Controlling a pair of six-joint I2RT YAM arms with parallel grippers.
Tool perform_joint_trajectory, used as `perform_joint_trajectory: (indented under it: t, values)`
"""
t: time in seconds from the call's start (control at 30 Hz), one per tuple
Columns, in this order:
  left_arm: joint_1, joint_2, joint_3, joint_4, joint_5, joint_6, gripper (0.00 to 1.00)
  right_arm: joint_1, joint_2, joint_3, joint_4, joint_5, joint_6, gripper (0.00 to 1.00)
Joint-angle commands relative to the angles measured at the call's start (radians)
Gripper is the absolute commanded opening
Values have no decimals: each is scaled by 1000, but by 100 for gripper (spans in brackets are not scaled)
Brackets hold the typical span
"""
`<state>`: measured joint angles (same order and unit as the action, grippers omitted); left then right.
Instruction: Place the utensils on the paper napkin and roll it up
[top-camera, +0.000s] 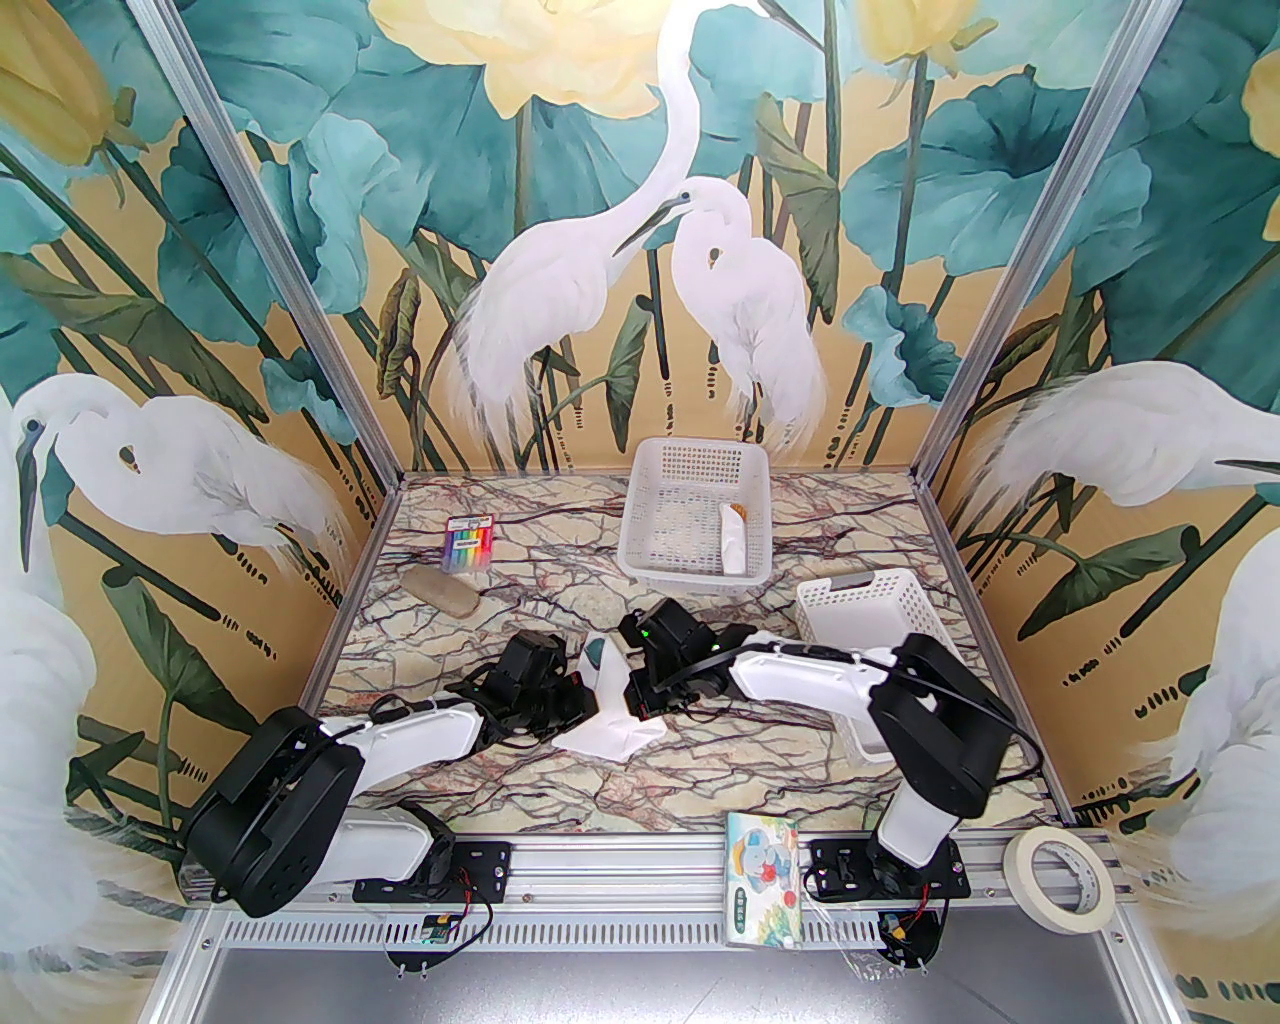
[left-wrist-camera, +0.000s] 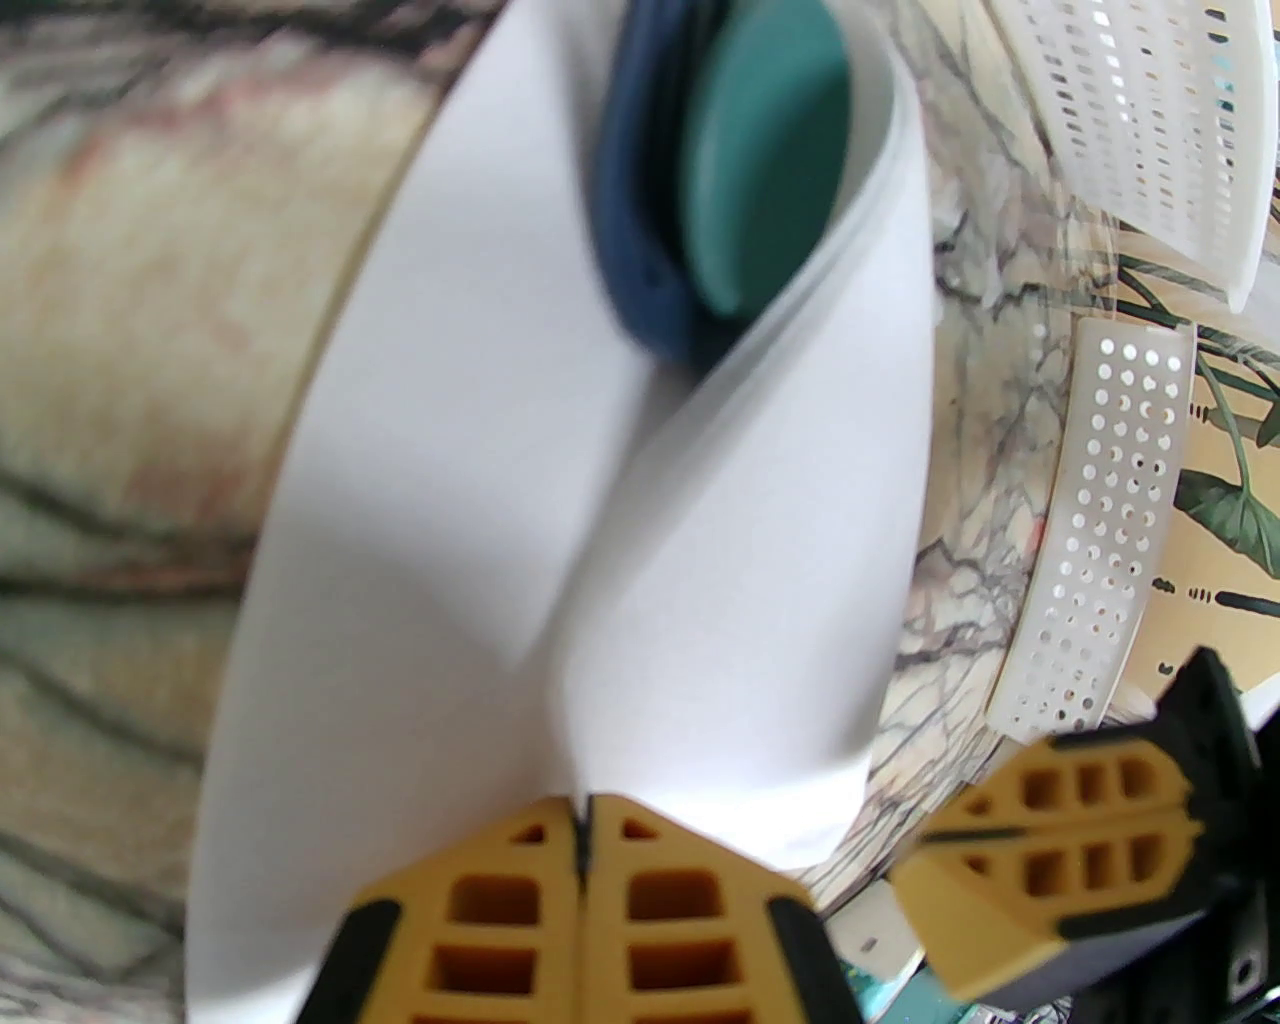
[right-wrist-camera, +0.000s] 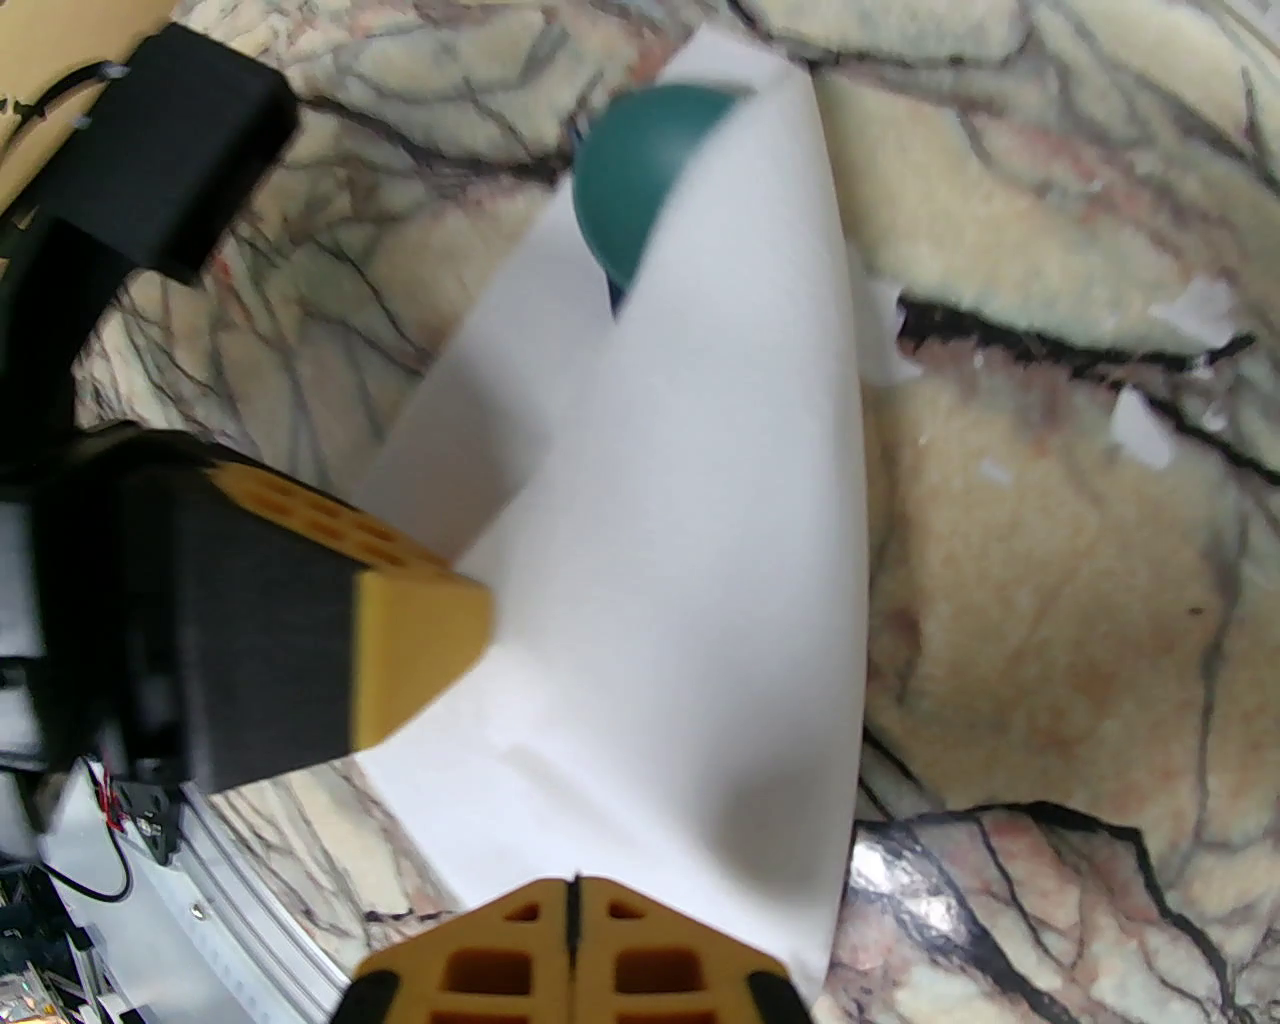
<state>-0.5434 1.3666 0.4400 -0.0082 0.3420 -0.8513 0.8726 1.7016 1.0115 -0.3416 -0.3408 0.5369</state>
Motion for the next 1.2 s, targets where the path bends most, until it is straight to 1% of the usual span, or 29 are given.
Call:
perform_joint_trajectory:
  t: [0.0,0.13,0.33,0.73,0.93,1.03,1.17]
  values:
    - [2,18,22,19,-38,29,0,-3,-15,-18,-24,-30,-15,0]
    - [2,26,22,19,-41,33,0,-1,-8,-60,12,-67,4,0]
    - [2,34,22,14,-47,40,2,-1,27,-102,42,-67,24,0]
    - [2,53,20,10,-61,49,0,-1,30,-167,28,-8,25,0]
    - [2,54,19,4,-66,55,1,-4,-19,-162,-52,36,-4,0]
    - [2,51,15,12,-54,55,0,-23,-83,-139,-119,86,-34,11]
    - [3,52,12,26,-38,52,0,-35,-113,-40,-217,195,-98,34]
